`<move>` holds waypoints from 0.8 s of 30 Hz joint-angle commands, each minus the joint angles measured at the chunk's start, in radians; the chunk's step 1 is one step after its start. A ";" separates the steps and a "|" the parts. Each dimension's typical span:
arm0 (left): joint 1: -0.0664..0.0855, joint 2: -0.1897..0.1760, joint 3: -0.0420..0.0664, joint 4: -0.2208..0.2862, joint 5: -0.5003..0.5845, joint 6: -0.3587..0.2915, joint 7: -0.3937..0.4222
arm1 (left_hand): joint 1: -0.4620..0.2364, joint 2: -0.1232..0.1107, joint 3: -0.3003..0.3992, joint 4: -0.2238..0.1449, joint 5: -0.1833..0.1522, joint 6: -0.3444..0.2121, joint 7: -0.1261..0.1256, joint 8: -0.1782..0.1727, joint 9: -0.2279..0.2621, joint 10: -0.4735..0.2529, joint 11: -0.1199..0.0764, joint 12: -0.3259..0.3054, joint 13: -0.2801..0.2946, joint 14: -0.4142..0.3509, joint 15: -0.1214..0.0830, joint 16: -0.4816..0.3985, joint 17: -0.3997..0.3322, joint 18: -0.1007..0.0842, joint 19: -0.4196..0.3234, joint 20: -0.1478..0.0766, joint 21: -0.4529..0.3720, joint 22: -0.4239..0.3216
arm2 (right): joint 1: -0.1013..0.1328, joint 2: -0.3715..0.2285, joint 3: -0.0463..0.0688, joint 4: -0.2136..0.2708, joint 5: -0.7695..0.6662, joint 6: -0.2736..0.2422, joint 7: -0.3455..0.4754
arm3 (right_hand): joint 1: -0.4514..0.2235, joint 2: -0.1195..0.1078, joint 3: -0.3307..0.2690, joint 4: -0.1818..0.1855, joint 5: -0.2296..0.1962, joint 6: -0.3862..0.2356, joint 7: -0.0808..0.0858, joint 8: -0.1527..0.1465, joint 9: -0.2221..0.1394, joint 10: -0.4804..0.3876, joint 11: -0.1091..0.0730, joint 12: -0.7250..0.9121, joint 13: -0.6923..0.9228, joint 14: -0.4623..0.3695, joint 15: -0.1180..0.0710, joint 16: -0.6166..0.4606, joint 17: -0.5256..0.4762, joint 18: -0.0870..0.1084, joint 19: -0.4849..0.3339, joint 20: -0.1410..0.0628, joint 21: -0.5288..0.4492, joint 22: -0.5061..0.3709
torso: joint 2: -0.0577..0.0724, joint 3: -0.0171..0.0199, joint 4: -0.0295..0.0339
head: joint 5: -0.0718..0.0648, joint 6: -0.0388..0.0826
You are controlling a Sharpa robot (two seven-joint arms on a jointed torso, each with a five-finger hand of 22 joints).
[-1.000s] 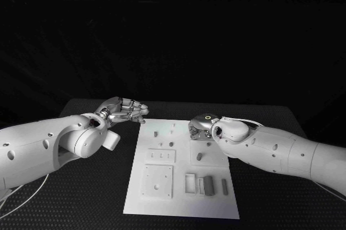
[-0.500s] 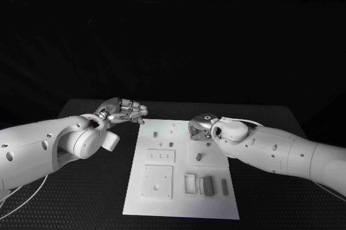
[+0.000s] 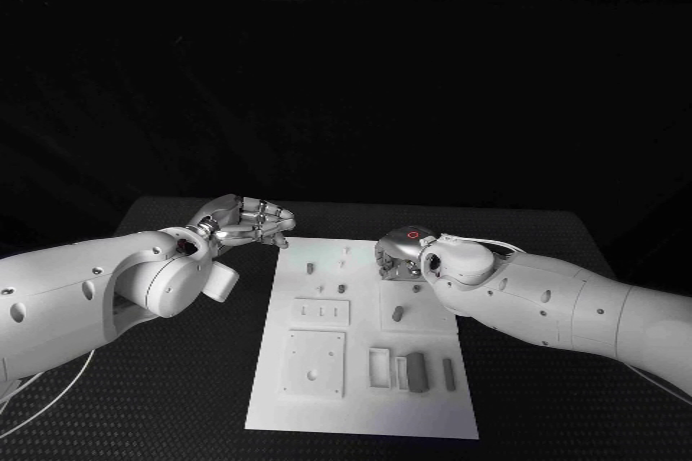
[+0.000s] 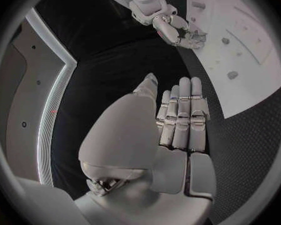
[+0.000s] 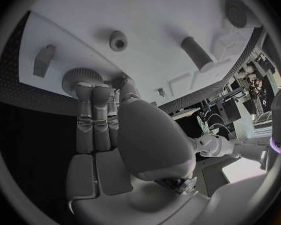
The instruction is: Assemble the parts on the task board
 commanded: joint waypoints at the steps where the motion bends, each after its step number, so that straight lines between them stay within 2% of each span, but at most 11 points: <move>1: 0.001 0.006 0.000 -0.005 -0.007 0.009 0.005 | -0.008 0.000 -0.006 0.000 0.003 -0.003 0.001 -0.005 -0.001 0.000 0.003 -0.005 -0.001 0.005 0.003 -0.005 0.001 0.008 0.003 -0.006 -0.004 -0.001 | -0.013 0.000 -0.007 -0.002 -0.024 0.029 -0.016 | 0.018 0.010 0.011 0.000 0.004 0.014 -0.001 0.005 0.003 0.015 -0.002 0.010 0.004 0.003 -0.005 0.007 0.001 0.100 0.002 -0.002 0.005 0.019 | 0.003 -0.0009 -0.0018 | -0.001 0.000; 4: 0.001 0.011 -0.003 -0.011 -0.006 0.011 0.005 | -0.009 0.000 -0.006 0.000 0.003 -0.003 0.001 -0.005 -0.001 0.000 0.003 -0.005 -0.001 0.005 0.003 -0.006 0.002 0.008 0.003 -0.006 -0.004 -0.001 | -0.013 -0.001 -0.007 0.000 -0.025 0.024 -0.017 | 0.030 0.022 0.026 0.000 0.004 0.026 -0.006 0.010 0.005 0.031 -0.007 0.016 0.007 0.006 -0.010 0.008 0.001 0.100 0.003 -0.003 0.008 0.019 | 0.003 -0.0020 -0.0030 | -0.003 0.000; 8: 0.001 0.013 -0.004 -0.014 -0.006 0.011 0.006 | -0.009 0.001 -0.006 0.000 0.003 -0.003 0.001 -0.005 -0.001 0.000 0.003 -0.005 -0.001 0.005 0.003 -0.006 0.002 0.008 0.003 -0.007 -0.005 -0.001 | -0.013 -0.001 -0.007 0.001 -0.028 0.010 -0.017 | 0.035 0.028 0.038 0.000 0.004 0.045 -0.014 0.017 0.008 0.055 -0.016 0.025 0.012 0.010 -0.018 0.011 0.002 0.100 0.004 -0.004 0.014 0.021 | 0.003 -0.0013 -0.0023 | -0.005 -0.003; 12: 0.001 0.012 -0.004 -0.013 -0.006 0.011 0.006 | -0.009 0.002 -0.006 0.000 0.003 -0.002 0.001 -0.005 -0.001 0.000 0.003 -0.006 -0.001 0.005 0.003 -0.006 0.002 0.007 0.003 -0.007 -0.005 -0.001 | -0.013 0.001 -0.007 0.003 -0.032 -0.001 -0.021 | 0.032 0.029 0.047 0.000 0.004 0.060 -0.020 0.020 0.010 0.075 -0.024 0.031 0.016 0.022 -0.026 0.024 0.009 0.100 0.012 -0.009 0.029 0.024 | 0.002 -0.0004 -0.0010 | -0.005 -0.003; 15: 0.001 0.011 -0.004 -0.011 -0.006 0.012 0.006 | -0.009 0.002 -0.006 0.000 0.003 -0.002 0.001 -0.005 -0.001 0.001 0.003 -0.006 -0.001 0.005 0.003 -0.007 0.003 0.007 0.003 -0.007 -0.005 -0.001 | -0.013 0.001 -0.007 0.007 -0.035 -0.019 -0.022 | 0.029 0.026 0.053 0.000 0.004 0.071 -0.024 0.021 0.012 0.087 -0.029 0.033 0.018 0.027 -0.031 0.038 0.018 0.100 0.016 -0.014 0.043 0.024 | 0.002 -0.0013 -0.0005 | -0.007 -0.003; 24: 0.001 0.010 -0.004 -0.011 -0.006 0.010 0.006 | -0.009 0.002 -0.006 0.000 0.003 -0.002 0.001 -0.005 -0.001 0.001 0.003 -0.006 -0.001 0.005 0.003 -0.008 0.003 0.007 0.003 -0.007 -0.005 -0.001 | -0.013 0.001 -0.007 0.010 -0.040 -0.046 -0.034 | 0.025 0.022 0.061 0.000 0.004 0.083 -0.028 0.022 0.013 0.099 -0.033 0.035 0.020 0.027 -0.036 0.048 0.025 0.100 0.016 -0.017 0.058 0.024 | 0.002 -0.0005 0.0004 | -0.007 0.000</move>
